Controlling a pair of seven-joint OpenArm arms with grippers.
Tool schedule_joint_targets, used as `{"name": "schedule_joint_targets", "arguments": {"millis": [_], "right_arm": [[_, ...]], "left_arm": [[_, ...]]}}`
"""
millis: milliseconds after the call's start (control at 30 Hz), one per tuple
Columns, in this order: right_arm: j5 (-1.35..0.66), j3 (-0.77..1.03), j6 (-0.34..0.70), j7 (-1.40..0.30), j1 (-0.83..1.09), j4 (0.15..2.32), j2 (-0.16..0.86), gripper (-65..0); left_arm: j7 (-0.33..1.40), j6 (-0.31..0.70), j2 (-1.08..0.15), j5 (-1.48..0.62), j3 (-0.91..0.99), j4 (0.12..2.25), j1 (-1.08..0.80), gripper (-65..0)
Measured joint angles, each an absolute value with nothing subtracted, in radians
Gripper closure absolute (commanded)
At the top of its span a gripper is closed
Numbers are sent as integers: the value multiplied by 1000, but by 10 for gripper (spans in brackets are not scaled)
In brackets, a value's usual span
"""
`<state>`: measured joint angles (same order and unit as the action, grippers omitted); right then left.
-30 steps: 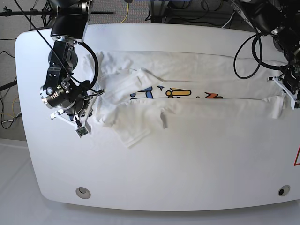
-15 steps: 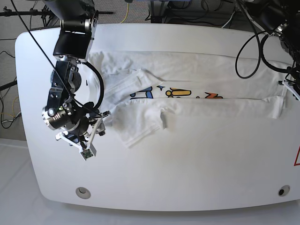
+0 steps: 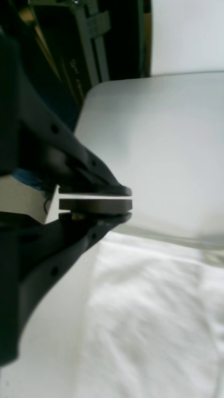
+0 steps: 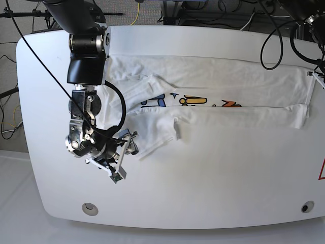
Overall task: Fold the T-shirt properly
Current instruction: 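Open the right gripper and move it toward the sleeve, then lower the right gripper and pinch the sleeve fabric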
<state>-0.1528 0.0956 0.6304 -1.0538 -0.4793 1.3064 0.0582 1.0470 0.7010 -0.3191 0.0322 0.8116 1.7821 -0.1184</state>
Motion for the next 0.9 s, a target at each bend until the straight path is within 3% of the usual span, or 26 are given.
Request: {"name": "schedule_joint_targets", "arguments": {"millis": [900], "right_arm": [[-133, 91, 635, -624, -564, 809, 93, -328]], "left_arm": [[1047, 701, -311, 33, 862, 1782, -155, 0]]}}
